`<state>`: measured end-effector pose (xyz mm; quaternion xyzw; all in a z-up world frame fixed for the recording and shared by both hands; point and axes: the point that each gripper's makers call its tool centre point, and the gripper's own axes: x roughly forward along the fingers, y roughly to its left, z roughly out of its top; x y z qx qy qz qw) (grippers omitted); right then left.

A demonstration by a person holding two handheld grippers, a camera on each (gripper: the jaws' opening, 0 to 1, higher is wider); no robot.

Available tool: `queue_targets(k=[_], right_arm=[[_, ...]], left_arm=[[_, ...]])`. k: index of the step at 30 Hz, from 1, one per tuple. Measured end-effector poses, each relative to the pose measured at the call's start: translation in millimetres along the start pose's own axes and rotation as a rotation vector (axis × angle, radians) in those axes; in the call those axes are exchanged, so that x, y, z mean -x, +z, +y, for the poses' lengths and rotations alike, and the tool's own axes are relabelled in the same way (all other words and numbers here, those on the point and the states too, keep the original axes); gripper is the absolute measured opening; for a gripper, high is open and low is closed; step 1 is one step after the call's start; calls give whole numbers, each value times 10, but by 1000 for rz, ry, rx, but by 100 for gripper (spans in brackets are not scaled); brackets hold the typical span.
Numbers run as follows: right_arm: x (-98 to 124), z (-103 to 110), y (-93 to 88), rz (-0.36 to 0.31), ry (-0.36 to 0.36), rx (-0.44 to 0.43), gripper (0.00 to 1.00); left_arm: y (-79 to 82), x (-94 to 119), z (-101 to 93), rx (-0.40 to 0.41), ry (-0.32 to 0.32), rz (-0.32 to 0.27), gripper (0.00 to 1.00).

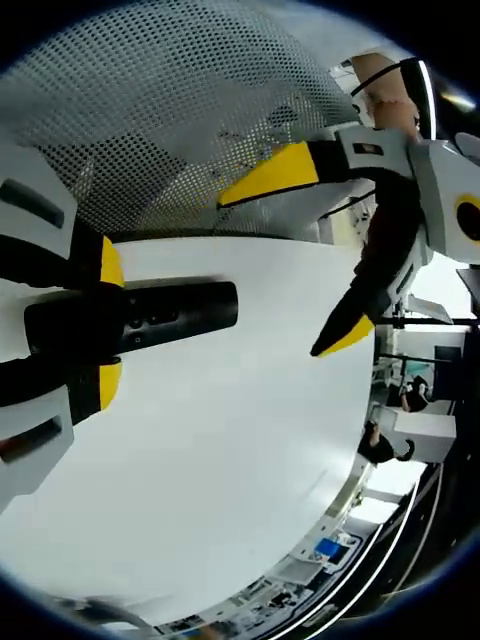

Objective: Press the specified remote control buttons in sequence, fully releasing each button before pressing the next.

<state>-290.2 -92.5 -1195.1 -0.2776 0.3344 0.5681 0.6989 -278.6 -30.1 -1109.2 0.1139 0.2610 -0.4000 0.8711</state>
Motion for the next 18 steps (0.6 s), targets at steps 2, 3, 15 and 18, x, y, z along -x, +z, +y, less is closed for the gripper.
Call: queue_targets(k=[2,3,15,18], right_arm=[[-1,1,2,-1,0,0,22],[-1,0,2,-1,0,0,22],[-4,-6,1,-2,-2,0,22],[-4,-7,2,-4,-2,-2,22]], left_arm=[[79,77,54,29,32,-52,83],[138,124,86,45,53,-91,85],[474,439,248,72,166,-351,100],[558,524,283,99,175,-439,100]])
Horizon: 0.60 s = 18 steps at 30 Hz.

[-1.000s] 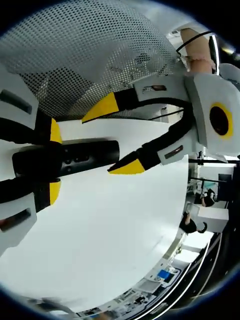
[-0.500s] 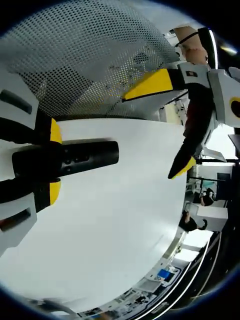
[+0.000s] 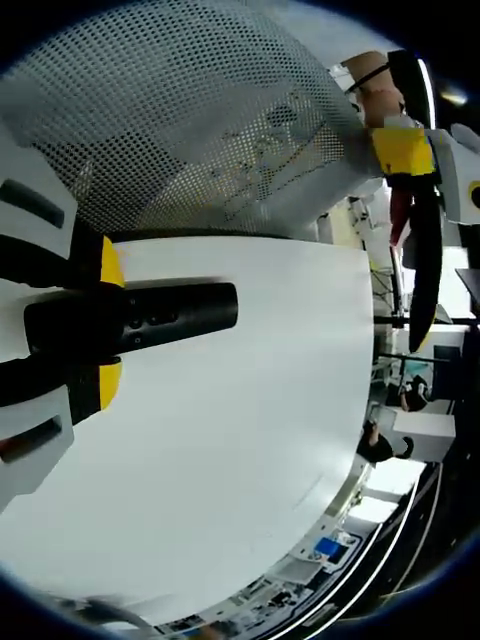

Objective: Press the specified remote control buttons in sequence, fully releasing each button before pressing the next.

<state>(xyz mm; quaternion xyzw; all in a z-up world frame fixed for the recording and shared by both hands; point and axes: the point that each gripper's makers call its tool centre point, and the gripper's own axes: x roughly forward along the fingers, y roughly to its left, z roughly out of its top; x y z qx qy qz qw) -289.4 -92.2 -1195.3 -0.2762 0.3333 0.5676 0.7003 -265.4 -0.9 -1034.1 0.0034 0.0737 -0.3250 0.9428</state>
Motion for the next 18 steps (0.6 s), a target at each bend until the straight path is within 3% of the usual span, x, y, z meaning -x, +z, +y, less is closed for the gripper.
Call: queue_targets(k=[5,9,12,14,18], right_arm=[[-6,-2,5,-3,-1,-3,22],[-7,1,4,-5,-3,-6,22],[-12,5,11,6,-12,-5,22],[-12,-1,10,9,-15,-10,22],[-8,-6,13,0,-14,-24,22]], left_arm=[[119,17,18,2,-7,-89,100],[186,36,104,66,25,-146,100],[80,19,121,106,42,-92,100],[-17,12,146,75,68,-30,100],[48,31,124,48,72,-62,100]])
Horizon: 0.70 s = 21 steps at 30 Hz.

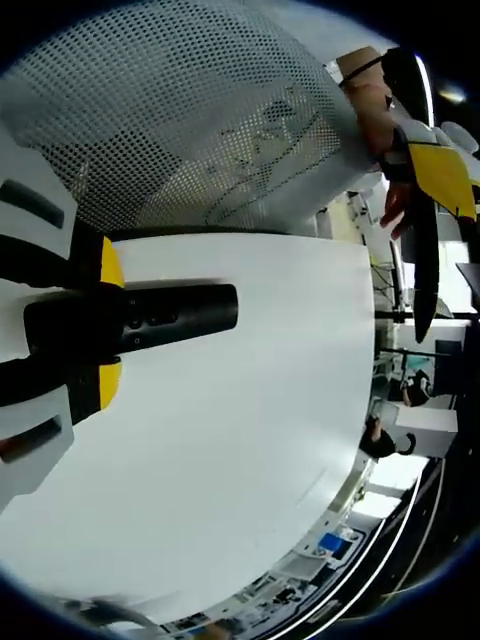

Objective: Press the specified remote control buttons in sequence, fully releasing each button before pressing the next.

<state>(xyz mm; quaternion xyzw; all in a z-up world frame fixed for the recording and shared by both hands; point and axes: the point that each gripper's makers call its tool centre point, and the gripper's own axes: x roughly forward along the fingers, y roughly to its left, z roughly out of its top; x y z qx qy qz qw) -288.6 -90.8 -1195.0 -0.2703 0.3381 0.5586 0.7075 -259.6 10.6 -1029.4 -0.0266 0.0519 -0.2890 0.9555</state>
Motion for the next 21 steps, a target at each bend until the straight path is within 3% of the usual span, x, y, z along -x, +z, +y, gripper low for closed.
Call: queue_targets(k=[6,9,12,15,21], right_arm=[[15,2,60,-54,18,-160,27],[87,-34,121,-60,-4,-119,33],[85,-49,71,-31,-12,-98,31],[54,7,5,4,11,-69,22],[41,10,-28,48,6,25,21]], left_arm=[[130,62,99,-12,47,-66,100],[143,66,145,-7,63,-72,100],[148,72,169,-5,74,-72,100],[158,85,209,-14,94,-77,100],[186,127,341,-10,150,-95,100]])
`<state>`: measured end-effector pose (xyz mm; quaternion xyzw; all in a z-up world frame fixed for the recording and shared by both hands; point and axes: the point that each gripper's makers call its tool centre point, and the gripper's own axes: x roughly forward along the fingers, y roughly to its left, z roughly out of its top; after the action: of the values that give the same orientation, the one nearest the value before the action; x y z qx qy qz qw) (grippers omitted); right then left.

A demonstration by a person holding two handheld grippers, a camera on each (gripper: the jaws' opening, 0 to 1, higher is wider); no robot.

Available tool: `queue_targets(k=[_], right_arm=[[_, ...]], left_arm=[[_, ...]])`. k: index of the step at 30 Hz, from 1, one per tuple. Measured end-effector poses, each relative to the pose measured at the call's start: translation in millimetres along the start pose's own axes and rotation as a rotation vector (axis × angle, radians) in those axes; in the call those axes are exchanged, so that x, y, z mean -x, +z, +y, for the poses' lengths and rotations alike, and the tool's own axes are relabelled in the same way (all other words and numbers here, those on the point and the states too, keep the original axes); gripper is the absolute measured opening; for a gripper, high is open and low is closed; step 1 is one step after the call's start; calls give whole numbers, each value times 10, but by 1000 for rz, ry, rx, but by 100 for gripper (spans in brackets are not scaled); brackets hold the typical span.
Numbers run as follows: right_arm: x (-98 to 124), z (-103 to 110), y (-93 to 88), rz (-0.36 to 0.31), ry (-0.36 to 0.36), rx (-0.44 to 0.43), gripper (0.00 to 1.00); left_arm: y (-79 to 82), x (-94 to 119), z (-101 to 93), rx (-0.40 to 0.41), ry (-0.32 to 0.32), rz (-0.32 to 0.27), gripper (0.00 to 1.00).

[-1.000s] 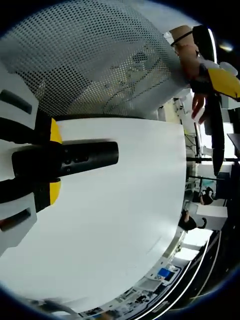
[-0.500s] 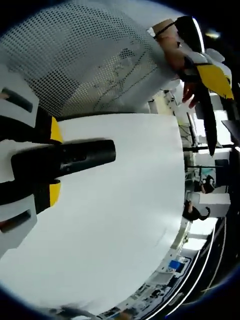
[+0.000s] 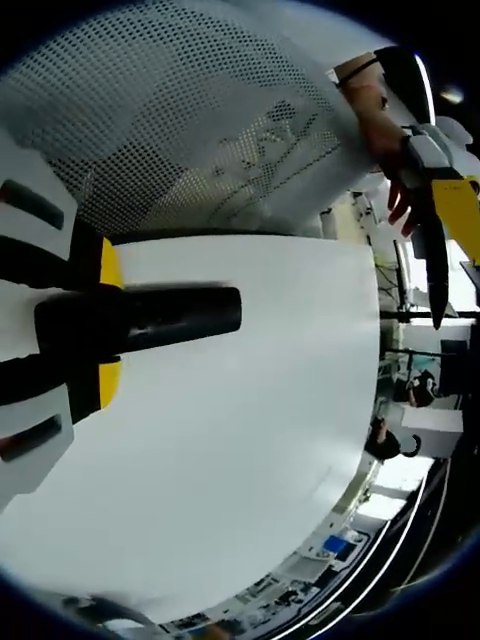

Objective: Press the specified remote control buttons in sequence, fully releasing each button before pressing the next.

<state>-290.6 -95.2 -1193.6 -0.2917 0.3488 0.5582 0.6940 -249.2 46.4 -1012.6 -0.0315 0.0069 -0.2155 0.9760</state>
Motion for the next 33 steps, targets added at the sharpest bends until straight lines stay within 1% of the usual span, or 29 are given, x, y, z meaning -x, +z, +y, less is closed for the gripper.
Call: queue_targets(k=[3,7,12,18,24,33], right_arm=[[1,0,-4,10,2,26,21],[3,-21,1,20,32,8,21],[7,-117,-13,45,27,16,20],[6,-211,-10,52,36,18,20],[-18,-333,17,57,40,18,20],[-51,-579,55,60,39,1,20]], left_arm=[[-12,4,24,16,9,5,100],[-29,6,27,15,14,16,100],[-18,9,34,21,14,10,100],[-13,11,44,14,20,7,100],[-19,11,50,17,21,9,100],[-45,8,33,21,11,22,100]])
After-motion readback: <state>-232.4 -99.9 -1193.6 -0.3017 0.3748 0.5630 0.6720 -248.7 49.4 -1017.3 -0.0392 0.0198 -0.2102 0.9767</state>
